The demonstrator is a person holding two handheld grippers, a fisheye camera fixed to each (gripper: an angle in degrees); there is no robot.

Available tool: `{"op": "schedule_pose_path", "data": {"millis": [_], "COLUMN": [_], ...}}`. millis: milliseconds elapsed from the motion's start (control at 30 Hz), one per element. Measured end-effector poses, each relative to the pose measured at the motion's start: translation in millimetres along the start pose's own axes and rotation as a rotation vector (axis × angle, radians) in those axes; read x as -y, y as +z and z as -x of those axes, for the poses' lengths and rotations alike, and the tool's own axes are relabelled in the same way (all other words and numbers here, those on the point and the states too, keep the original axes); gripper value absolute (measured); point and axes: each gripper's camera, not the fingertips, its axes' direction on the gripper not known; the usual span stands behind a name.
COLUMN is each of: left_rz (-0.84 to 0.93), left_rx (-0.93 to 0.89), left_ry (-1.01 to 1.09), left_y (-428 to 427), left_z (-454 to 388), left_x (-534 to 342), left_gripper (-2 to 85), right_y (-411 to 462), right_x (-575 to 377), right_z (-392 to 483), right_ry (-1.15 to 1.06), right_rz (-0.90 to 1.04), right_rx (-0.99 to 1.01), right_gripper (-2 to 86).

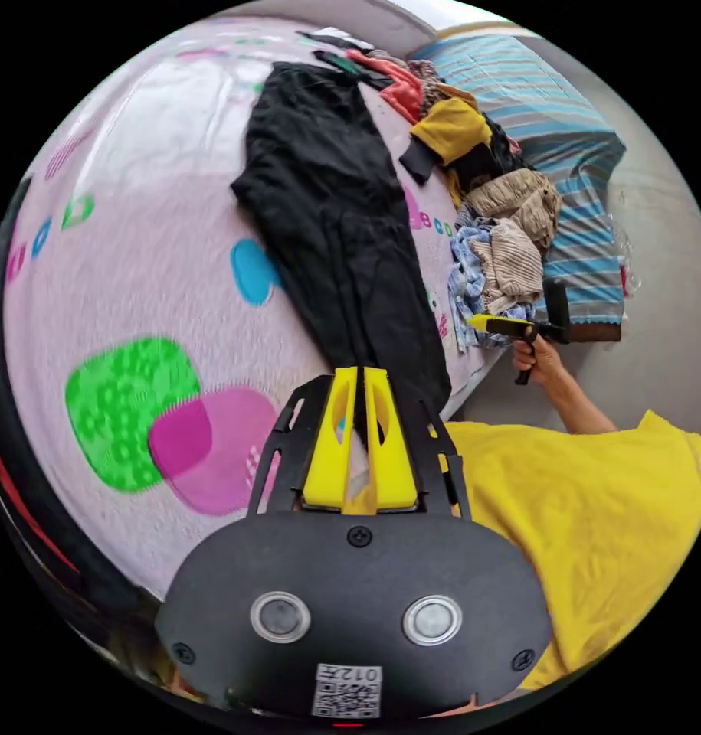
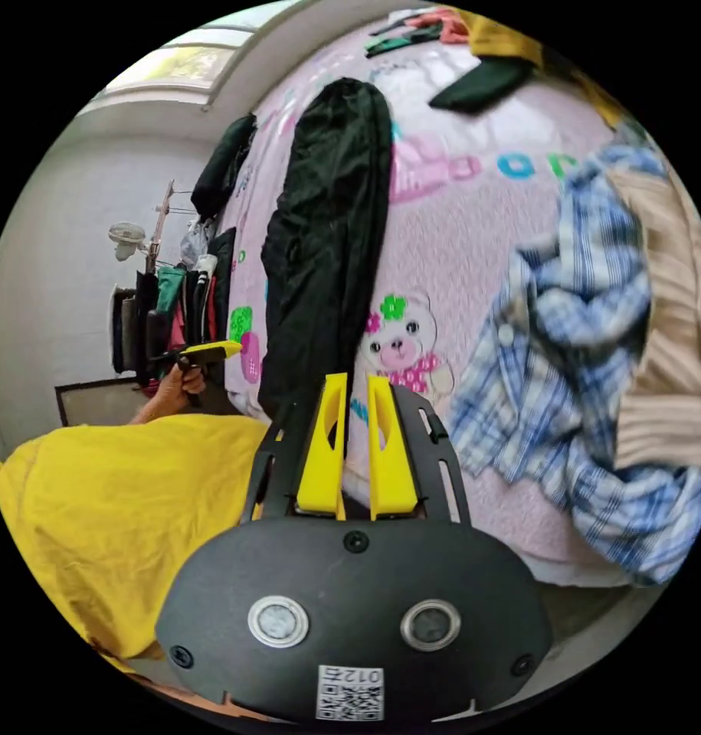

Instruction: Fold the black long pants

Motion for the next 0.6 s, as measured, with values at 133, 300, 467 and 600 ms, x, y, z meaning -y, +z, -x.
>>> {"op": "schedule_pose_path", "data": {"millis": [133, 300, 467, 600], "left_rz": [0.055, 0.136, 0.113, 0.063], "left_rx": [0.034, 0.239, 0.252, 0.222], "left_ry": [0.114, 0.102, 0.119, 0.139], "left_y": [40.2, 64.8, 55.0, 61.6], "left_z": [-28.9, -27.0, -23.5, -29.4], "left_x": [87.2, 125.7, 107.7, 89.9], "left_gripper": [0.5, 0.5, 0.4, 0.4], "right_y": [36.9, 95.6, 128.3, 153.0], "right_x": [79.6, 137.7, 152.5, 146.7], "right_z": [57.0, 111.4, 131.4, 173.9], "right_ry": [-0.111, -0.238, -0.300, -0.432], "right_rz": [-0.039, 0.059, 0.196, 0.224], "right_rx": [-0.083, -0.274, -0.442, -0.627], "right_gripper": [0.8, 0.4, 0.1, 0.2]}}
